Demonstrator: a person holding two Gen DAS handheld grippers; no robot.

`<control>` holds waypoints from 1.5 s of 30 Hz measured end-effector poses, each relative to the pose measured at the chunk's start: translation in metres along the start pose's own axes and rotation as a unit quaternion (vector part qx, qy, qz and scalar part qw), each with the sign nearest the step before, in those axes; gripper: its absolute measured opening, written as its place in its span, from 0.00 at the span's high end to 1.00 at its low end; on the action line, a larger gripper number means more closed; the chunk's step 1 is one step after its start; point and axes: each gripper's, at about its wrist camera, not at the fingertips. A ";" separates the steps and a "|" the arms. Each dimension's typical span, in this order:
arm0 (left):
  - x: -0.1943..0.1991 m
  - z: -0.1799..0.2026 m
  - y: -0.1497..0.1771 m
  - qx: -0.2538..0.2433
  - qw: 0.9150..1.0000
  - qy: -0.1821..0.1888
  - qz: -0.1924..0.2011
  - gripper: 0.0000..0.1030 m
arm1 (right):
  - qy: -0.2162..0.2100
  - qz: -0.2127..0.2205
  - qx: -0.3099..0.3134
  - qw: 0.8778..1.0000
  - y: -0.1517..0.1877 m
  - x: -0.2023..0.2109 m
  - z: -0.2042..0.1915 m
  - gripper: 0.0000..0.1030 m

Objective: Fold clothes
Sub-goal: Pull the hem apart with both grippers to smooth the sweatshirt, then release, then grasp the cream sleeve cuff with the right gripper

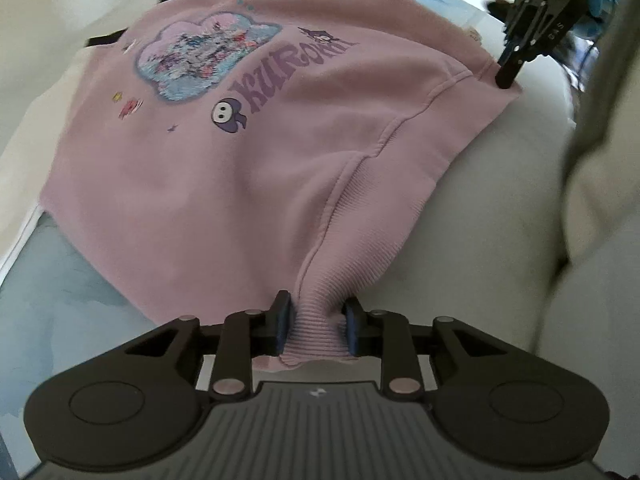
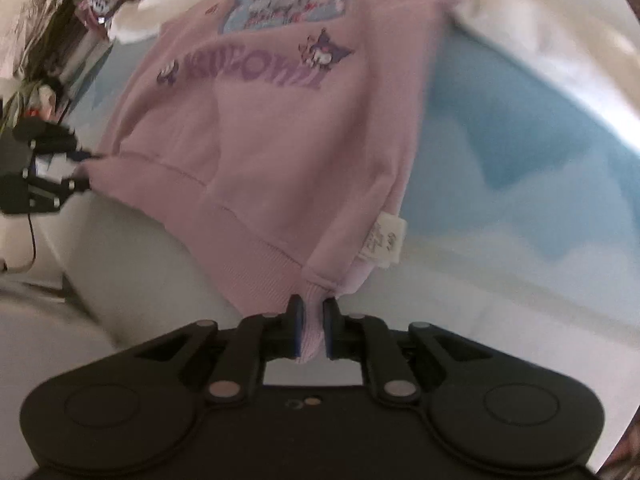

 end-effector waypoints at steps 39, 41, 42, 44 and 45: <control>-0.032 0.034 -0.148 0.144 0.989 0.010 0.037 0.51 | 0.194 0.144 -0.218 0.946 0.005 0.098 0.247 0.00; -0.039 0.036 -0.150 0.159 0.987 0.007 0.035 0.51 | 0.175 0.146 -0.247 0.942 0.005 0.089 0.267 0.00; -0.041 0.037 -0.150 0.163 0.986 0.006 0.033 0.51 | 0.169 0.143 -0.254 0.942 0.005 0.085 0.273 0.00; -0.045 0.038 -0.149 0.172 0.985 0.005 0.031 0.50 | 0.158 0.137 -0.266 0.941 0.005 0.076 0.287 0.00; -0.047 0.039 -0.149 0.176 0.984 0.005 0.030 0.49 | 0.157 0.134 -0.260 0.943 0.004 0.073 0.287 0.00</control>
Point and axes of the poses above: each gripper's, at about its wrist camera, not at the fingertips, and x roughly against the way its jaws point, z to its right, y to its underside, and after that the axes turned 13 degrees about x, right-handed
